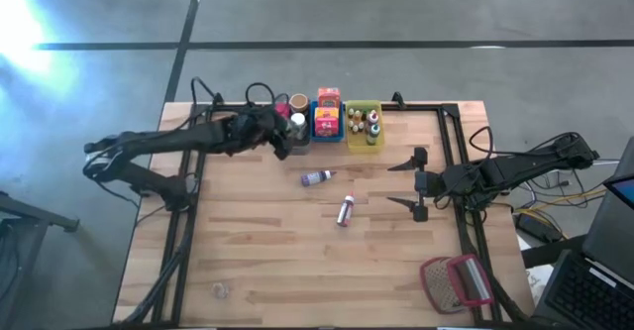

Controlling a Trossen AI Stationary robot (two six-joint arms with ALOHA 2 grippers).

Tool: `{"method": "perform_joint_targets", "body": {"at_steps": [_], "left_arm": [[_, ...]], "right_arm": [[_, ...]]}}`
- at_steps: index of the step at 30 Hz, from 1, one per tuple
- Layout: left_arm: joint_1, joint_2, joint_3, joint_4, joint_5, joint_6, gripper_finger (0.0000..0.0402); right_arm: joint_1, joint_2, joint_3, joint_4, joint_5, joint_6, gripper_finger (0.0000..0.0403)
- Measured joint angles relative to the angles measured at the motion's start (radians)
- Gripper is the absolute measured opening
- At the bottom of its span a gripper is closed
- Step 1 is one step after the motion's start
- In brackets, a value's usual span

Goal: Pick & Place Kitchen Items
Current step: Put the green spice bottle into the black bin

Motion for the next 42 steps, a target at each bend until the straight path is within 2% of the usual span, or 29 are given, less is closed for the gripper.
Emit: {"method": "perform_joint_targets", "body": {"at_steps": [10, 21, 27, 32, 42], "left_arm": [[0.016, 0.132, 0.002, 0.017, 0.044, 0.004, 0.0209], [0.028, 0.3, 0.113, 0.012, 0.08, 0.03, 0.0209], [0.042, 0.384, 0.162, -0.044, 0.097, 0.025, 0.021], [0.056, 0.413, 0.172, -0.045, 0.145, 0.018, 0.0214], [0.06, 0.409, 0.175, -0.053, 0.158, 0.029, 0.0238]], "right_arm": [[0.0, 0.0, 0.0, 0.0, 0.0, 0.0, 0.0364], [0.0, 0.0, 0.0, 0.0, 0.0, 0.0, 0.0364], [0.0, 0.0, 0.0, 0.0, 0.0, 0.0, 0.0363], [0.0, 0.0, 0.0, 0.0, 0.0, 0.0, 0.0363], [0.0, 0.0, 0.0, 0.0, 0.0, 0.0, 0.0364]]}}
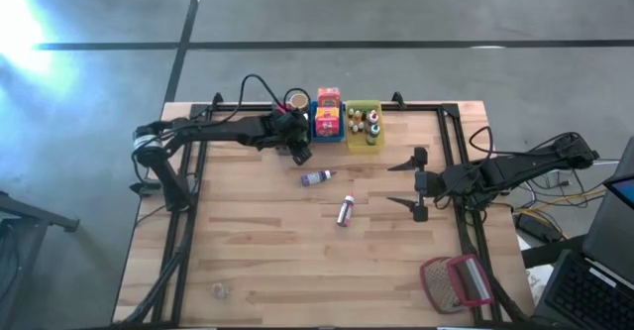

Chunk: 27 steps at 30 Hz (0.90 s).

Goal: Pick & Place Kitchen Items
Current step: Put the green spice bottle into the black bin

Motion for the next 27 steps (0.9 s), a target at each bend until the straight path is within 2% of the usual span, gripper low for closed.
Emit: {"method": "perform_joint_targets", "body": {"at_steps": [17, 22, 27], "left_arm": [[-0.001, -0.001, 0.0, 0.003, -0.001, 0.055, 0.0248], [-0.001, -0.002, 0.0, 0.003, 0.015, 0.083, 0.0271], [0.002, -0.002, 0.0, 0.003, 0.019, 0.048, 0.03]], "right_arm": [[0.0, 0.0, 0.0, 0.0, 0.0, 0.0, 0.0364], [0.0, 0.0, 0.0, 0.0, 0.0, 0.0, 0.0364], [0.0, 0.0, 0.0, 0.0, 0.0, 0.0, 0.0364]]}}
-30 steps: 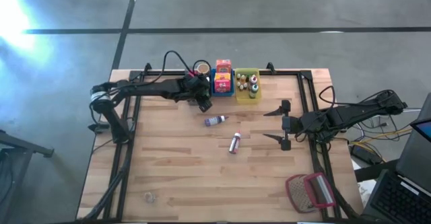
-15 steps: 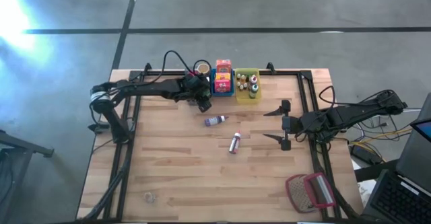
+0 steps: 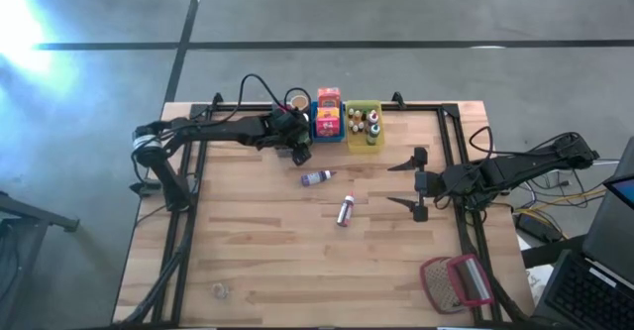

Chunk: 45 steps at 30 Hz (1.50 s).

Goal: Pick & Place Kitchen Items
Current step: Put the green spice bottle into the black bin, then put the large violet food coloring bottle into the yellow bin

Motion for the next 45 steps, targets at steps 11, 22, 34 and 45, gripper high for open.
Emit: {"method": "perform_joint_targets", "body": {"at_steps": [11, 22, 34, 45], "left_arm": [[0.001, 0.0, 0.0, 0.005, -0.002, 0.028, 0.0331], [0.0, -0.113, 0.0, -0.06, -0.033, 0.116, 0.0367], [-0.001, -0.39, -0.001, -0.199, 0.11, -0.033, 0.0367], [-0.159, -0.509, 0.0, -0.334, 0.208, -0.106, 0.0367]], "right_arm": [[0.0, 0.0, 0.0, 0.0, 0.0, 0.0, 0.0364], [0.0, 0.0, 0.0, 0.0, 0.0, 0.0, 0.0363], [0.0, 0.0, 0.0, 0.0, 0.0, 0.0, 0.0364], [0.0, 0.0, 0.0, 0.0, 0.0, 0.0, 0.0363]]}}
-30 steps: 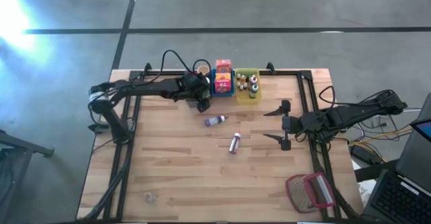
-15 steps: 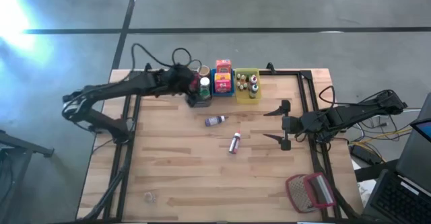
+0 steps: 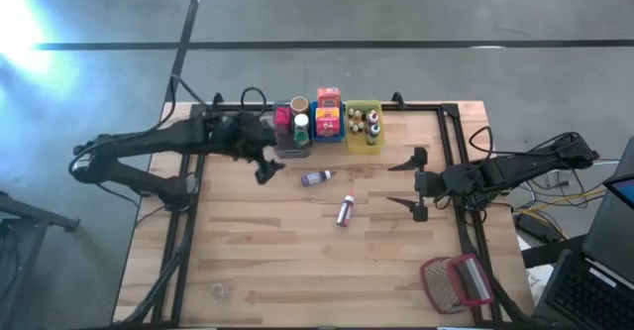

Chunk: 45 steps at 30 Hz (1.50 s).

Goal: Pick & Place Kitchen Items
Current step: Put the large violet food coloring bottle into the yellow bin

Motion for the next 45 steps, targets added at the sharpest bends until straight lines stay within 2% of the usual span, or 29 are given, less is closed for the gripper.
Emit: {"method": "perform_joint_targets", "body": {"at_steps": [5, 13, 17, 24, 28, 33, 41, 45], "left_arm": [[-0.166, -0.03, 0.0, -0.054, -0.031, -0.076, 0.0365], [-0.505, -0.033, 0.0, -0.239, -0.236, -0.235, 0.036], [-0.69, -0.03, 0.0, -0.253, -0.275, -0.39, 0.0359], [-1.012, 0.024, 0.0, -0.253, -0.328, -0.748, 0.0359], [-1.147, 0.098, 0.0, -0.254, -0.363, -0.847, 0.0359], [-1.224, 0.2, 0.003, -0.25, -0.358, -0.913, 0.0347], [-1.279, 0.342, 0.043, -0.19, -0.219, -1.028, 0.0322], [-1.287, 0.395, 0.056, -0.193, -0.232, -1.039, 0.0319]], "right_arm": [[0.0, 0.0, 0.0, 0.0, 0.0, 0.0, 0.0364], [0.0, 0.0, 0.0, 0.0, 0.0, 0.0, 0.0363], [0.0, 0.0, 0.0, 0.0, 0.0, 0.0, 0.0364], [0.0, 0.0, 0.0, 0.0, 0.0, 0.0, 0.0364], [0.0, 0.0, 0.0, 0.0, 0.0, 0.0, 0.0363], [0.0, 0.0, 0.0, 0.0, 0.0, 0.0, 0.0364], [0.0, 0.0, 0.0, 0.0, 0.0, 0.0, 0.0364], [0.0, 0.0, 0.0, 0.0, 0.0, 0.0, 0.0364]]}}
